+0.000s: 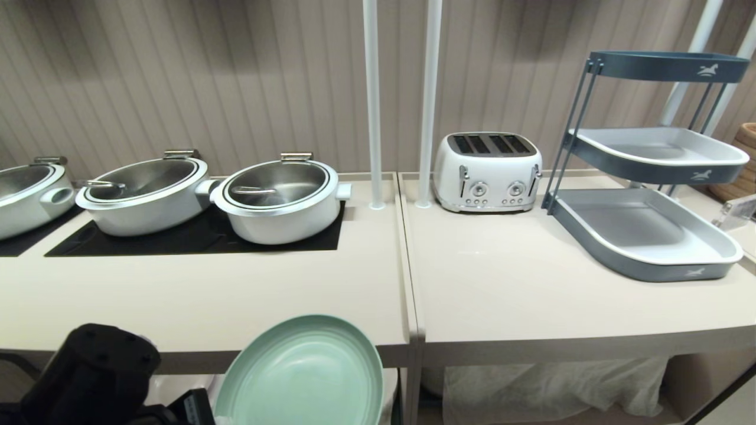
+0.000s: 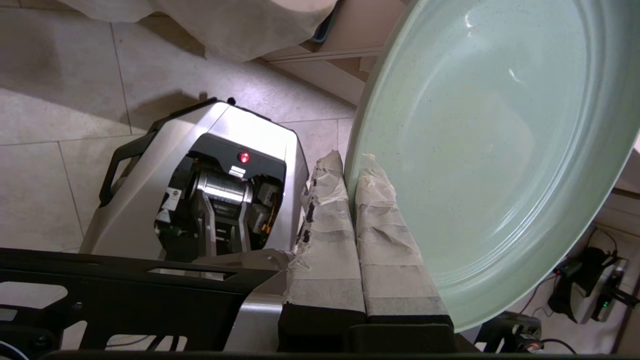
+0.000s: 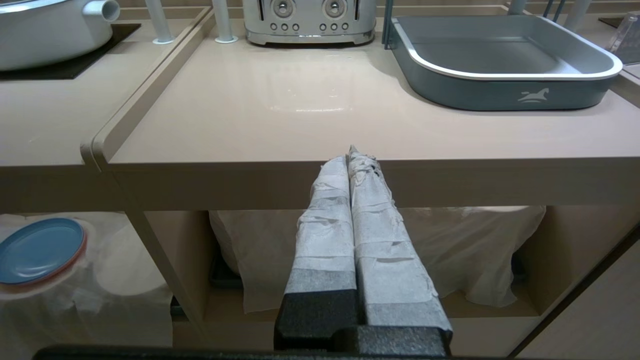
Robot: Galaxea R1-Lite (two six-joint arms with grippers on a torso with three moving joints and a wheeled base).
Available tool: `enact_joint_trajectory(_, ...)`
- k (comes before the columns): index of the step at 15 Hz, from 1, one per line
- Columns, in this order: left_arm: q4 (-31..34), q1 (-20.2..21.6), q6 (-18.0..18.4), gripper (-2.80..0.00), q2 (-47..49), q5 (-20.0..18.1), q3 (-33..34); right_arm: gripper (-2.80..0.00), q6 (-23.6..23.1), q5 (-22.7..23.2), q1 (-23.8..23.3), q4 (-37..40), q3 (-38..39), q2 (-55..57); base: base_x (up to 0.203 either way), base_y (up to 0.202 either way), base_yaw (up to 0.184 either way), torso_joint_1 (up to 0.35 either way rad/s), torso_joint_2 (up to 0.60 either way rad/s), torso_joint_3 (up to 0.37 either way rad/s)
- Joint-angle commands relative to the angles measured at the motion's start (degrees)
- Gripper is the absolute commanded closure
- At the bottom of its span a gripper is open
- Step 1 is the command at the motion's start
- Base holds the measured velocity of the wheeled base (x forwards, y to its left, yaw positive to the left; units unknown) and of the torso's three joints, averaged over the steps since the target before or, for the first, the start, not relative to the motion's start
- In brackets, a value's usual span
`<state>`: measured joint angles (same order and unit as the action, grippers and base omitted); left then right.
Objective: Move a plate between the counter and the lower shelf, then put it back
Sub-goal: Put the plate
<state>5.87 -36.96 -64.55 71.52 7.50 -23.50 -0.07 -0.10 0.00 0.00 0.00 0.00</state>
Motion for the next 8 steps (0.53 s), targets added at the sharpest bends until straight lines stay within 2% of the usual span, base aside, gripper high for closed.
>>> enact_joint_trajectory(1,0.02,-0.04,-0.32,0.0,0.11,0.06,0.21,0.0,-0.02,0.01,0.0,0.0,0.0,0.0,0.0,0.0,0.0,0.0,0.0,0.0)
enact_joint_trajectory(8,0.02,0.05,-0.67,0.0,0.2,0.06,-0.12,0.0,-0.02,0.01,0.0,0.09,0.0,0.0,0.0,0.0,0.0,0.0,0.0,0.0)
